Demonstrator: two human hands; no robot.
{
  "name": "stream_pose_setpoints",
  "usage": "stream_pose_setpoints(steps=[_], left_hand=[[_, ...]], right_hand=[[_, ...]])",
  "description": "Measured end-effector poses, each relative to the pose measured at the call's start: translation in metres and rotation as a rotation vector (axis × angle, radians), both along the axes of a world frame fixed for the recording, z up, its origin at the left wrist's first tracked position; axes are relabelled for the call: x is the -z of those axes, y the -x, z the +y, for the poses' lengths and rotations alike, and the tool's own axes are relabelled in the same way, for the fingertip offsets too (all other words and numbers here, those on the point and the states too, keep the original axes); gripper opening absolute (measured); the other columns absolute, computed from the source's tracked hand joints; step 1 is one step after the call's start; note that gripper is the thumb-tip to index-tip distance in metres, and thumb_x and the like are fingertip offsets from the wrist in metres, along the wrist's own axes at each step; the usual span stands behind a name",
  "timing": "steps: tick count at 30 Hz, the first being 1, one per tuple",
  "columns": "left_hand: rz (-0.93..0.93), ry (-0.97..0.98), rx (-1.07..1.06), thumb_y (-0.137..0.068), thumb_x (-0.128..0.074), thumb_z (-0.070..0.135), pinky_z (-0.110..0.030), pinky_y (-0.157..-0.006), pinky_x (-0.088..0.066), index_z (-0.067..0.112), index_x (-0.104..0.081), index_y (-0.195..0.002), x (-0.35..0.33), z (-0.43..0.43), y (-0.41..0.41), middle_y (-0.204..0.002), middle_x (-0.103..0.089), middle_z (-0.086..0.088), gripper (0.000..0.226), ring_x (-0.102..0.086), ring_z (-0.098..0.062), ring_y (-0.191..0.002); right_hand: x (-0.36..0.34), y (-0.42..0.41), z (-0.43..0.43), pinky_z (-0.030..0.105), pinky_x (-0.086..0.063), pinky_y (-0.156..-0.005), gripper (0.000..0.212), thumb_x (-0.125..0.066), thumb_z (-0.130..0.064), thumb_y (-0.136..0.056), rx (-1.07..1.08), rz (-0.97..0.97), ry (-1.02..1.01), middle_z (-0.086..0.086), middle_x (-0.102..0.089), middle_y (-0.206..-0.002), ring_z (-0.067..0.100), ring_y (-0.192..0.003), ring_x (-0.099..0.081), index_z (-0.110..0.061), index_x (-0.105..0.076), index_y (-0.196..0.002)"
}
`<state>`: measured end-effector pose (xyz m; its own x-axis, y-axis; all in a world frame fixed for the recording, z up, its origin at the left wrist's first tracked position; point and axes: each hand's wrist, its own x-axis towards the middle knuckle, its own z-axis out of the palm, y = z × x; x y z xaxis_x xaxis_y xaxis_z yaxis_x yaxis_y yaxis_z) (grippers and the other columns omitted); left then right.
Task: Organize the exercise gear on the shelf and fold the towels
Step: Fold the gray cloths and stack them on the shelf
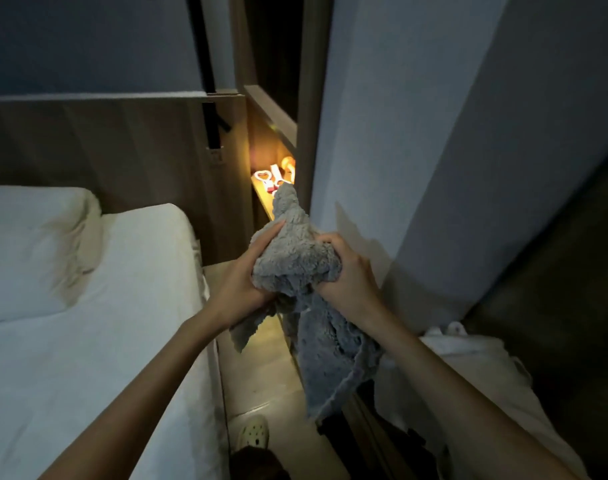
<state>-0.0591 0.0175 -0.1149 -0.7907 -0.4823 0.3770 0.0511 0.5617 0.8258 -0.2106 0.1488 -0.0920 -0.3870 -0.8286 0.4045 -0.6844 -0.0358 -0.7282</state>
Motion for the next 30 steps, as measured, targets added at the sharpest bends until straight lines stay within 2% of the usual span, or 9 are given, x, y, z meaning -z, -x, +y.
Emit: stream_pose_setpoints(steps=[3, 5, 7, 12, 18, 20, 23, 24, 30], left_hand=[[-0.023, -0.017, -0.045, -0.081, -0.073, 0.027, -0.006, -0.096, -0.038, 0.045, -0.020, -0.145, 0.010, -0.053, 0.001, -0.142, -0.027, 0.037, 0.085, -0.039, 0.012, -0.126], [-0.045, -0.013, -0.060, -0.080, -0.074, 0.024, -0.005, -0.096, -0.037, 0.045, -0.020, -0.146, 0.018, -0.095, 0.005, -0.141, -0.025, 0.040, 0.088, -0.037, 0.015, -0.125], [-0.049, 0.004, -0.075, -0.080, -0.075, 0.022, -0.006, -0.098, -0.037, 0.044, -0.020, -0.146, 0.024, -0.138, 0.012, -0.146, -0.024, 0.035, 0.089, -0.037, 0.013, -0.127], [-0.075, 0.012, -0.087, -0.080, -0.075, 0.026, -0.013, -0.101, -0.039, 0.044, -0.023, -0.146, 0.030, -0.238, 0.031, -0.149, -0.029, 0.024, 0.086, -0.042, 0.006, -0.127], [-0.147, -0.029, -0.052, -0.078, -0.075, 0.025, -0.014, -0.103, -0.038, 0.048, -0.023, -0.144, 0.029, -0.328, 0.060, -0.148, -0.029, 0.028, 0.087, -0.041, 0.007, -0.127], [-0.163, -0.058, -0.036, -0.077, -0.075, 0.024, -0.021, -0.106, -0.038, 0.047, -0.024, -0.144, 0.030, -0.352, 0.072, -0.148, -0.030, 0.025, 0.088, -0.041, 0.003, -0.130], [-0.179, -0.084, -0.016, -0.078, -0.076, 0.018, -0.028, -0.110, -0.036, 0.046, -0.024, -0.145, 0.036, -0.386, 0.093, -0.150, -0.030, 0.022, 0.089, -0.038, -0.001, -0.133], [-0.184, -0.087, -0.011, -0.078, -0.076, 0.017, -0.029, -0.111, -0.035, 0.046, -0.024, -0.145, 0.038, -0.397, 0.100, -0.149, -0.030, 0.022, 0.089, -0.038, -0.001, -0.134], [-0.199, -0.094, 0.004, -0.078, -0.076, 0.020, -0.018, -0.109, -0.032, 0.047, -0.024, -0.144, 0.056, -0.460, 0.148, -0.148, -0.032, 0.025, 0.088, -0.036, 0.004, -0.133]], right_hand=[[0.007, 0.003, -0.054, 0.015, -0.046, -0.069, 0.052, -0.075, -0.016, -0.072, -0.021, -0.012, -0.006, -0.008, -0.062, -0.101, 0.011, -0.094, -0.060, -0.033, -0.050, -0.114], [0.013, 0.008, -0.094, 0.010, -0.044, -0.067, 0.050, -0.073, -0.017, -0.070, -0.019, -0.037, -0.003, -0.006, -0.063, -0.097, 0.006, -0.090, -0.060, -0.034, -0.051, -0.112], [0.019, 0.015, -0.137, 0.007, -0.040, -0.061, 0.049, -0.071, -0.016, -0.069, -0.020, -0.073, -0.003, -0.007, -0.063, -0.093, 0.002, -0.084, -0.058, -0.034, -0.051, -0.110], [0.028, 0.035, -0.238, 0.012, -0.041, -0.057, 0.051, -0.067, -0.013, -0.066, 0.018, -0.162, -0.050, -0.006, -0.062, -0.088, 0.004, -0.076, -0.057, -0.039, -0.051, -0.106], [0.039, 0.063, -0.327, 0.034, -0.048, -0.061, 0.049, -0.068, -0.013, -0.067, 0.045, -0.244, -0.067, -0.001, -0.065, -0.093, 0.016, -0.082, -0.062, -0.034, -0.052, -0.108], [0.045, 0.073, -0.351, 0.031, -0.049, -0.064, 0.048, -0.068, -0.014, -0.068, 0.050, -0.287, -0.051, -0.001, -0.066, -0.100, 0.016, -0.089, -0.063, -0.032, -0.053, -0.109], [0.054, 0.089, -0.384, 0.009, -0.043, -0.062, 0.048, -0.069, -0.020, -0.067, 0.087, -0.328, -0.037, -0.009, -0.067, -0.102, 0.001, -0.090, -0.060, -0.034, -0.055, -0.111], [0.058, 0.095, -0.396, 0.007, -0.041, -0.061, 0.048, -0.070, -0.021, -0.068, 0.099, -0.336, -0.036, -0.011, -0.067, -0.100, -0.005, -0.089, -0.059, -0.035, -0.055, -0.112], [0.081, 0.140, -0.462, 0.015, -0.051, -0.070, 0.053, -0.072, -0.021, -0.069, 0.113, -0.376, -0.067, -0.016, -0.067, -0.100, -0.004, -0.094, -0.061, -0.041, -0.054, -0.114]])
